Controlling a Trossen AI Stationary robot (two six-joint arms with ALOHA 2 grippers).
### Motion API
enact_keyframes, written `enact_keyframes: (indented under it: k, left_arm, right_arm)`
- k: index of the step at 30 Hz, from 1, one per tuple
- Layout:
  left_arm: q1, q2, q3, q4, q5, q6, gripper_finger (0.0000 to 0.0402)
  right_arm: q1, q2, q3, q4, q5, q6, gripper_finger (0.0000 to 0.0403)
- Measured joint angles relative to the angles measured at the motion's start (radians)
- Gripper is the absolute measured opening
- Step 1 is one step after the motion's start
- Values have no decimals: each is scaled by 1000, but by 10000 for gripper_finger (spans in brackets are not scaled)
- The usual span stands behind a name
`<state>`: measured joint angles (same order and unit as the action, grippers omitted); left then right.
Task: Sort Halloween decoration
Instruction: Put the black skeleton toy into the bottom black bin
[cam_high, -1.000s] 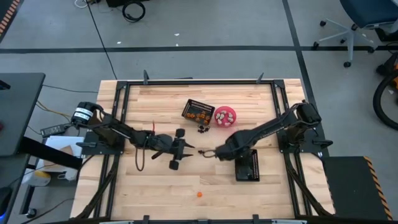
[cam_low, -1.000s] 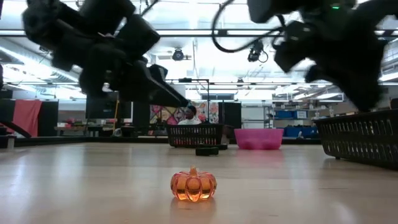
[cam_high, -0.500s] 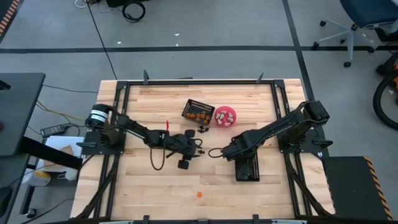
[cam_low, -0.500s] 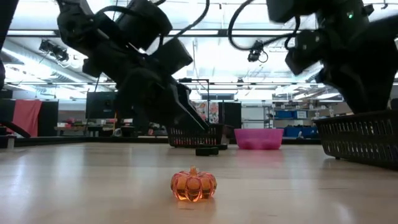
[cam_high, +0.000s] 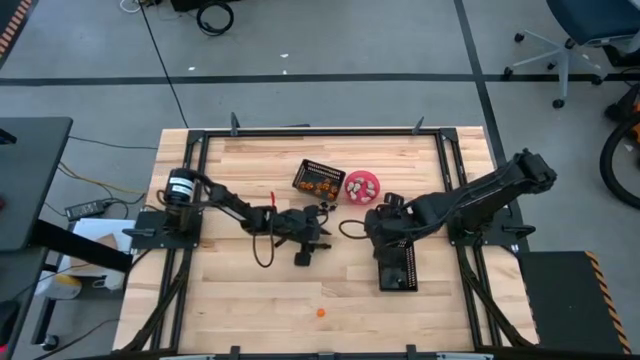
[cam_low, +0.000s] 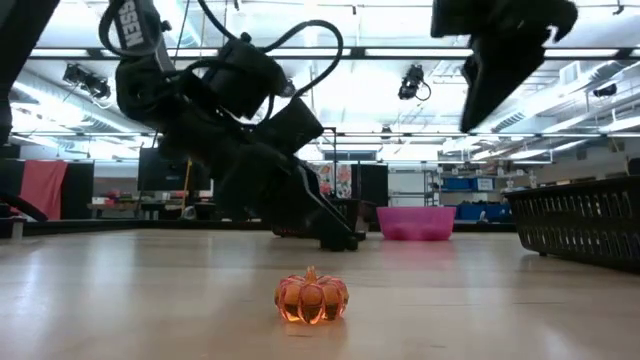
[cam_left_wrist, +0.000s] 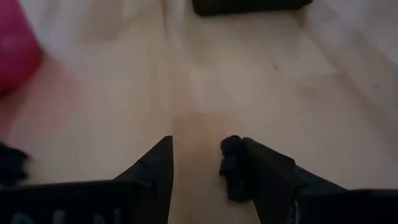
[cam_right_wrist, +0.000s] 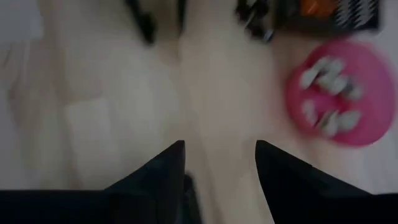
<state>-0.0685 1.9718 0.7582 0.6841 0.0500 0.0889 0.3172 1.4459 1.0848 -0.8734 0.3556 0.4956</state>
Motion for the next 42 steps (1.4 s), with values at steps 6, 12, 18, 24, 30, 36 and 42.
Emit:
enact_keyframes:
  k: [6, 12, 18, 24, 30, 36, 42]
  left_arm:
    - [-2, 8, -2, -6, 1, -31, 162]
    - [3, 3, -3, -14, 2, -26, 162]
    - [-1, 2, -3, -19, 0, -24, 130]
    - [-26, 2, -3, -21, -4, -16, 41]
    - [-36, 0, -4, -11, -6, -22, 11]
    - [-32, -18, 57, -9, 30, -25, 10]
    - [-34, 20, 254, -38, 127, -19, 9]
  right_arm:
    - [-4, -91, -123, 106, 103, -26, 191]
    - [-5, -199, -269, 317, 125, -50, 180]
    - [-5, -224, -320, 455, 161, -113, 167]
    - [-4, -221, -324, 518, 270, -132, 160]
    - [-4, -221, -324, 542, 343, -124, 158]
    - [15, -221, -324, 551, 382, -136, 158]
    - [45, -247, -324, 541, 443, -177, 158]
